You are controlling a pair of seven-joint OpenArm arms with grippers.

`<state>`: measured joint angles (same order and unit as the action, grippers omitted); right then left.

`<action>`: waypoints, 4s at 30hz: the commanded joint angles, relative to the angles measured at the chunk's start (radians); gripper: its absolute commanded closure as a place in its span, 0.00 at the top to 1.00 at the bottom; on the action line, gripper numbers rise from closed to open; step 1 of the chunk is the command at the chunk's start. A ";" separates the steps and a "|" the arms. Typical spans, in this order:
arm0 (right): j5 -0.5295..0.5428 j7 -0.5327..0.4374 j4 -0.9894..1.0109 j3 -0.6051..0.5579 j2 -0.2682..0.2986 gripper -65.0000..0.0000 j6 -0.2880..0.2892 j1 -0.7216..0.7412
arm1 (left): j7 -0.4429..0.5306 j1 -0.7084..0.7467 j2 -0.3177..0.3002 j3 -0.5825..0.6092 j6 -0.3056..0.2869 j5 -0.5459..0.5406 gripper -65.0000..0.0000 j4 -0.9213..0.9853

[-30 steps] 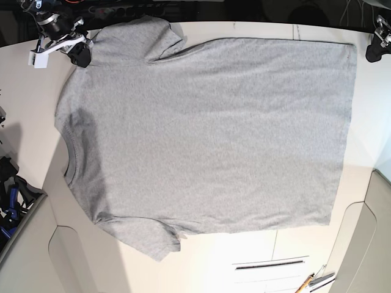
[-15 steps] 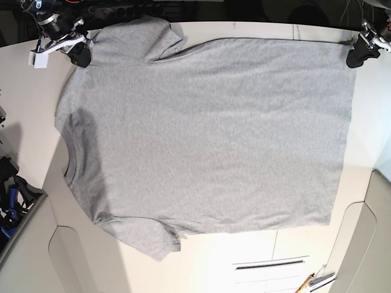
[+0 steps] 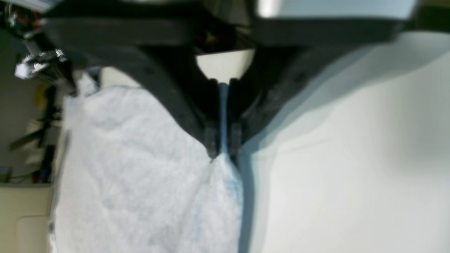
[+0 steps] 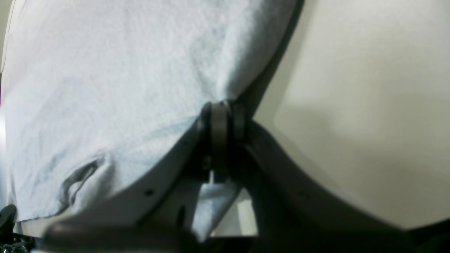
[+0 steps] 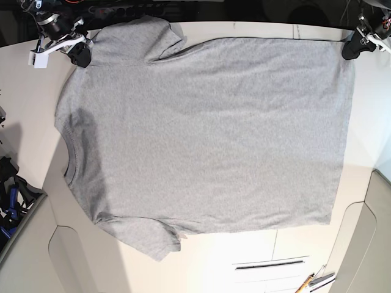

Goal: Fold the T-shirt properly
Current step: 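Adjust the left gripper's grip on the hem corner, then lift and pull the shirt edge with both grippers, flipping it over, then release the shirt with the right gripper and reposition it near the collar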

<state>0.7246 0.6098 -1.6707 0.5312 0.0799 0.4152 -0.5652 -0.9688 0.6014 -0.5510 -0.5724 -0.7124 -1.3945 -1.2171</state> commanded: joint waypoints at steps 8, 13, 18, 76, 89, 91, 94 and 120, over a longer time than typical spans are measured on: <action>0.002 0.037 -0.014 0.012 0.006 0.00 0.012 -0.014 | -0.034 0.012 -0.014 -0.007 0.014 0.022 0.00 -0.009; 0.068 0.080 -0.015 0.062 0.006 0.00 0.031 -0.053 | -0.076 0.020 -0.014 -0.084 0.014 0.014 0.00 -0.008; 0.198 0.138 -0.016 0.131 0.006 0.00 0.098 -0.124 | -0.170 0.035 -0.014 -0.176 0.014 -0.089 0.00 -0.008; -0.153 -0.015 0.158 -0.067 0.039 0.00 0.148 0.393 | 0.125 -0.205 -0.014 -0.122 0.014 0.233 0.00 -0.155; -0.140 -0.014 0.149 -0.081 0.042 0.44 0.150 0.393 | 0.128 -0.205 -0.014 -0.122 0.014 0.232 0.32 -0.155; -0.141 -0.010 0.127 -0.075 0.042 0.44 0.150 0.392 | 0.128 -0.205 -0.014 -0.122 0.014 0.232 0.39 -0.155; -0.141 -0.002 0.054 -0.061 0.042 0.44 0.150 0.391 | 0.128 -0.204 -0.014 -0.122 0.014 0.232 0.39 -0.155; -0.021 0.294 -0.274 -0.002 -0.032 0.44 0.145 -0.039 | 0.127 -0.204 -0.010 -0.121 0.014 0.203 0.39 -0.155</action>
<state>0.6910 0.9169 -1.9282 0.5259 0.0387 0.5587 -0.5999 -0.8623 0.3988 -0.5404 -0.6857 -0.6926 -1.1687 -1.3605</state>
